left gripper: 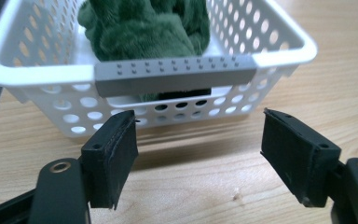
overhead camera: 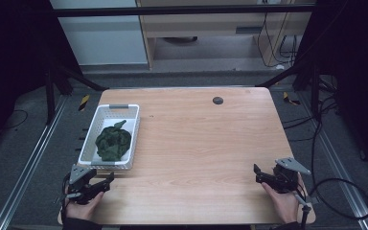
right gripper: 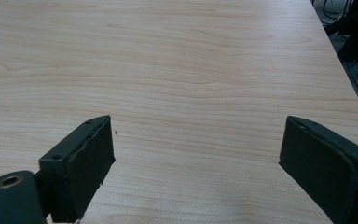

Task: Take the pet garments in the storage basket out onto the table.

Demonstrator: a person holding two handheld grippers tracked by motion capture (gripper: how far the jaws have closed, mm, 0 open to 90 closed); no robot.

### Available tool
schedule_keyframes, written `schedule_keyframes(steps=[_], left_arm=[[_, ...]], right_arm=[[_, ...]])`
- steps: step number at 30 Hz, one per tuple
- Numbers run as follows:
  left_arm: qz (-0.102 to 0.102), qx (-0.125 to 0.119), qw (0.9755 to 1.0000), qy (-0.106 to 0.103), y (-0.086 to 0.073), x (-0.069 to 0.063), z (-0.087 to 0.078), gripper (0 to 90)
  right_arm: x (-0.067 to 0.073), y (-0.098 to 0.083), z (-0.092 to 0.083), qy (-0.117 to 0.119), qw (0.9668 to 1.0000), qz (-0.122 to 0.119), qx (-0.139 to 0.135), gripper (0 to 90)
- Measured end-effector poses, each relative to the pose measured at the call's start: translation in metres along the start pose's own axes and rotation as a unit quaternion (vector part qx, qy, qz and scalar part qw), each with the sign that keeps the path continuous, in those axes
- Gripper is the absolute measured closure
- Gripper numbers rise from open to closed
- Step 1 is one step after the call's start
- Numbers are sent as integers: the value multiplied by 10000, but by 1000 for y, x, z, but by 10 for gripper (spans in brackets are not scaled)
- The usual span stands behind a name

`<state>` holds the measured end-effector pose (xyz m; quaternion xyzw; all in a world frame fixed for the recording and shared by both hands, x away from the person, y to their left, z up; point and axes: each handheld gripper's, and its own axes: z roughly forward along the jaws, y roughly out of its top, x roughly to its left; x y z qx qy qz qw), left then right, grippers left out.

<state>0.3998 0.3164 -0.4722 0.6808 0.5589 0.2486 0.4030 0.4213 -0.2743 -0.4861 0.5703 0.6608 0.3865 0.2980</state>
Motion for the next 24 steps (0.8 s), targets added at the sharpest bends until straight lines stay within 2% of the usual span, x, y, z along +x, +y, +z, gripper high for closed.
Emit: schedule_keyframes(steps=[2,5,6,10,16,19,24], left_arm=[[-82,-50,9999,-46,1,0,-3,259],[-88,-119,9999,-21,4,1,-7,262],[-136,-230,9996,-84,6,1,-11,267],[-151,-377,9989,-225,12,2,-17,266],[-193,-405,9986,-289,20,3,-22,270],[-159,-423,9985,-300,23,2,-24,268],[-81,-545,9979,-328,38,0,-31,262]], right_arm=[[0,0,0,34,10000,-14,-24,77],[2,1,0,89,10000,17,15,61],[3,1,-1,104,9999,-7,3,63],[5,2,-5,42,9999,4,-101,81],[6,0,-5,52,9999,86,-109,108],[7,0,-4,62,9999,91,-97,111],[8,-2,-3,68,9999,83,-31,110]])
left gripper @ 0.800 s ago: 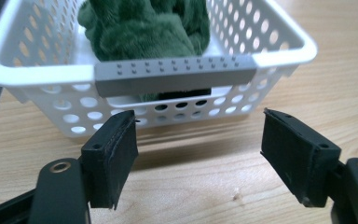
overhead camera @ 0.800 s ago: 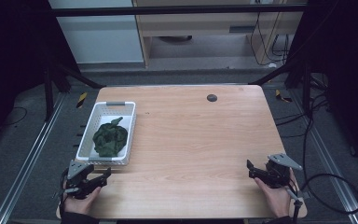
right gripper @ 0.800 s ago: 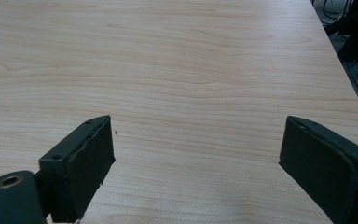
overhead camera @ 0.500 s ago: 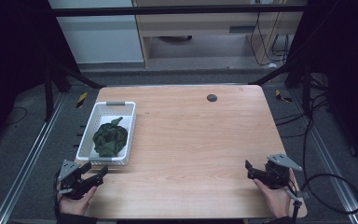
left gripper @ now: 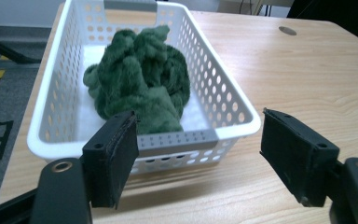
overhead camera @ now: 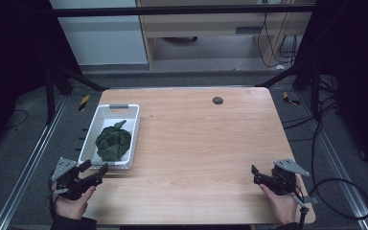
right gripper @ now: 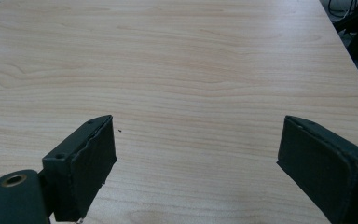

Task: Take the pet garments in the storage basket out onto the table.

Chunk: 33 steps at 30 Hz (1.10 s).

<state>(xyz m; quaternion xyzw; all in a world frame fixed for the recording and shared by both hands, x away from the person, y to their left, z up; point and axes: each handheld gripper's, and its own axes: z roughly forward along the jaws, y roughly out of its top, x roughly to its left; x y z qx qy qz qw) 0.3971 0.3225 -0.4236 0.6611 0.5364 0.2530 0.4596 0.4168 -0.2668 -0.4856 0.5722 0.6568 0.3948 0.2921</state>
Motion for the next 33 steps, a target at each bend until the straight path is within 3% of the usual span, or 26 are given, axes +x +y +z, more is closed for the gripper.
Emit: schedule_keyframes(steps=[15,33], left_arm=[[132,-245,9996,-29,42,4,-2,251],[417,37,9991,106,83,7,26,245]], right_arm=[[5,3,0,112,9999,-67,-45,136],[7,3,2,192,9998,-111,6,135]])
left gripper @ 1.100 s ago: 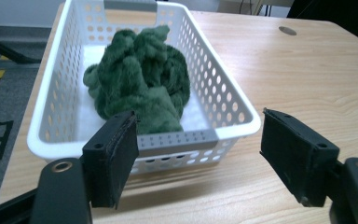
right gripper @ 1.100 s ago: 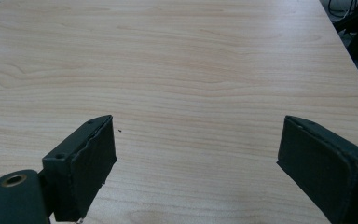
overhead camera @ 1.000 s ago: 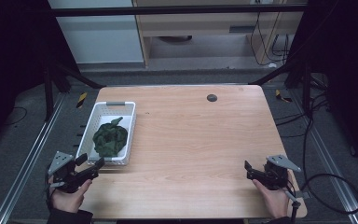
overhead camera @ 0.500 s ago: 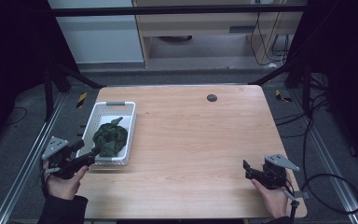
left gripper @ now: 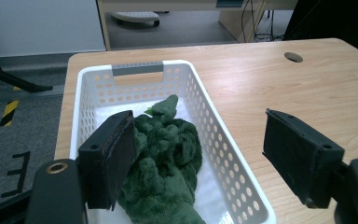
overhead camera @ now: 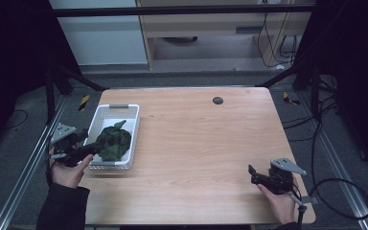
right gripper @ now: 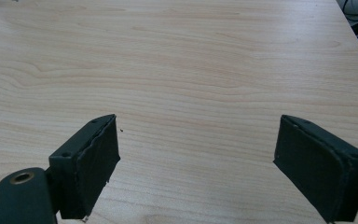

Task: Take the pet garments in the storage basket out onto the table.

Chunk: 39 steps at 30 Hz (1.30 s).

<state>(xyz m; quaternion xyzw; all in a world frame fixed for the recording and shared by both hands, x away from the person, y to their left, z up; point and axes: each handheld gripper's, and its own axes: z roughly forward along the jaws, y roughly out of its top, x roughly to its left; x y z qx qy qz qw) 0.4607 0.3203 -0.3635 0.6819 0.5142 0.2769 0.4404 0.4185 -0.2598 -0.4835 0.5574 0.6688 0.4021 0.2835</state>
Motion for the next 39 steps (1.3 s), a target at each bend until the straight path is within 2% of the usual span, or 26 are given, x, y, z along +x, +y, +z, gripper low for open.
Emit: schedule_keyframes(steps=[7,15,21,29,34,39], left_arm=[[90,115,9999,-13,5,3,10,246],[243,450,9987,-32,14,12,26,245],[327,581,9978,-38,21,12,33,242],[452,902,9949,-4,30,16,45,238],[436,1018,9938,12,33,18,52,235],[488,1257,9909,40,34,21,60,232]], right_arm=[[-1,0,0,12,10000,3,13,134],[1,-1,2,40,9999,-41,87,129],[0,-1,3,42,9999,-79,92,128],[0,-1,3,44,9999,-64,120,126],[0,-1,4,49,9998,-99,140,124],[-1,-1,4,33,9999,-90,131,123]])
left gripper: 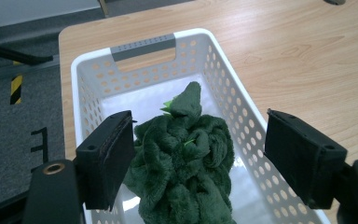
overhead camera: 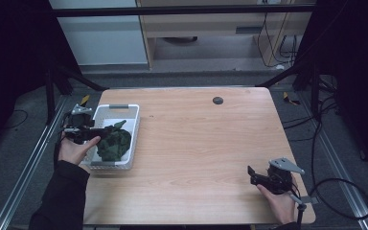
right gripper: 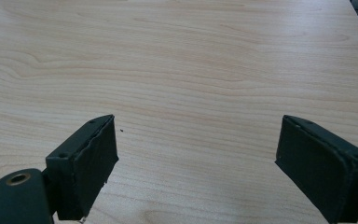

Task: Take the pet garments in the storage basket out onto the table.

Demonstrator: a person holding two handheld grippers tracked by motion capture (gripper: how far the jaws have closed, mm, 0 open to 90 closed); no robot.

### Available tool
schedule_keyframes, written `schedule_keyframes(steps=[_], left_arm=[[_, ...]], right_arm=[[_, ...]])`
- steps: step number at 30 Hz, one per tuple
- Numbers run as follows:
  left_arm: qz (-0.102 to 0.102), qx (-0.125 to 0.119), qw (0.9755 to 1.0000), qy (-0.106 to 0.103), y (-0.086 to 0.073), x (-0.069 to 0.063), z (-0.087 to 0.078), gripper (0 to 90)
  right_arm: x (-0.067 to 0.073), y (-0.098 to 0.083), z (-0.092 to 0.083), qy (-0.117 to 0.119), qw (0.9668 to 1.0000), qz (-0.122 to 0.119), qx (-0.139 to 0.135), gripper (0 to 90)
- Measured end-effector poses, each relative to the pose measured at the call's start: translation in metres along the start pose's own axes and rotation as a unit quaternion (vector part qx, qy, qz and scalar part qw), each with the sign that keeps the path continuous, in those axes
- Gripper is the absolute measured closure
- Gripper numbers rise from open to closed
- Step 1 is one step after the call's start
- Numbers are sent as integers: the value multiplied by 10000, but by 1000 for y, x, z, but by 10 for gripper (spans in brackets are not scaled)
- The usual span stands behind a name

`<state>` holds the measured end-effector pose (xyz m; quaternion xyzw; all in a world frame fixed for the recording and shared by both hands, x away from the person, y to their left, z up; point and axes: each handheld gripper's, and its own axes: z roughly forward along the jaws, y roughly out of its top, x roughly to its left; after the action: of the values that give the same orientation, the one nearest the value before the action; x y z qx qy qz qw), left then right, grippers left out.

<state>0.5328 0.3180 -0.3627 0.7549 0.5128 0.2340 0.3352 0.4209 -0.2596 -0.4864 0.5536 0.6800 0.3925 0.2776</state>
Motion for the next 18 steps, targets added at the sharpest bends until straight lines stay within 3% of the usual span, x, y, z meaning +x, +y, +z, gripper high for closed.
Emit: schedule_keyframes(steps=[6,18], left_arm=[[38,246,9997,42,0,3,7,231],[29,466,9989,68,-1,9,15,218]], right_arm=[[0,0,1,20,10000,-22,34,122],[0,-1,2,45,9999,9,105,120]])
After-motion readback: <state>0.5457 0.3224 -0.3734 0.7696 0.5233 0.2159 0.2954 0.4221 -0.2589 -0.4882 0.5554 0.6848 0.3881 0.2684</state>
